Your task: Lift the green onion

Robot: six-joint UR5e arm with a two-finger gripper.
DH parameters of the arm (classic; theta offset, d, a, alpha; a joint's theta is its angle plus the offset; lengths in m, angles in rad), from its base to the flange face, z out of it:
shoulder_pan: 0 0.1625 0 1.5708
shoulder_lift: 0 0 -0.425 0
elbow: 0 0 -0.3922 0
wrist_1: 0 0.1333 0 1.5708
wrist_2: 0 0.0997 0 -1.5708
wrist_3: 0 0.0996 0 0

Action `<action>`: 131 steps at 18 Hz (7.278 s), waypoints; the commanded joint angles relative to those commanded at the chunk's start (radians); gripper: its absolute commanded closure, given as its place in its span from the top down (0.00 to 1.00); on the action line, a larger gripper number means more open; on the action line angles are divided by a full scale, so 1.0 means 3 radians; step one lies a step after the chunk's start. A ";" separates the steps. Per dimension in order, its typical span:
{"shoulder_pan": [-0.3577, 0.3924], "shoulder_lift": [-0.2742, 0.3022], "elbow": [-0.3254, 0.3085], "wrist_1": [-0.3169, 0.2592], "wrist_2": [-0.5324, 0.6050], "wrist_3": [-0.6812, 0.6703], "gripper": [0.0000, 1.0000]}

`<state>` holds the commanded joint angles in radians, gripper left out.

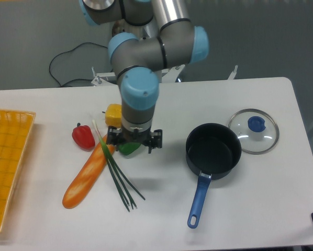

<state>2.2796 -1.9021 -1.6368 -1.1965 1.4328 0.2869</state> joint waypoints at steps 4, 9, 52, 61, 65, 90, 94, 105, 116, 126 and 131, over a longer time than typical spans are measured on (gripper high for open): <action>-0.0107 -0.0153 0.0020 0.0010 0.0000 -0.0148 1.00; -0.0118 -0.0281 0.0051 0.0010 0.0000 -0.0179 1.00; -0.0225 -0.0864 0.0297 0.0189 0.0204 -0.0174 1.00; -0.0271 -0.0931 0.0286 0.0184 0.0343 -0.0200 1.00; -0.0276 -0.0936 0.0286 0.0189 0.0348 -0.0194 1.00; -0.0271 -0.0910 0.0389 0.0133 0.0332 -0.0194 0.09; -0.0261 -0.0870 0.0389 0.0108 0.0337 -0.0194 0.07; -0.0312 -0.0706 0.0404 -0.0143 0.0327 -0.0430 0.07; -0.0231 -0.0502 0.0639 -0.0286 0.0348 0.0551 0.08; 0.0423 -0.0281 0.0757 -0.0281 0.0332 0.1737 0.08; 0.0567 -0.0281 0.0864 -0.0256 0.0327 0.1922 0.08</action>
<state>2.4497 -1.9865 -1.3776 -1.2732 1.5309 0.8636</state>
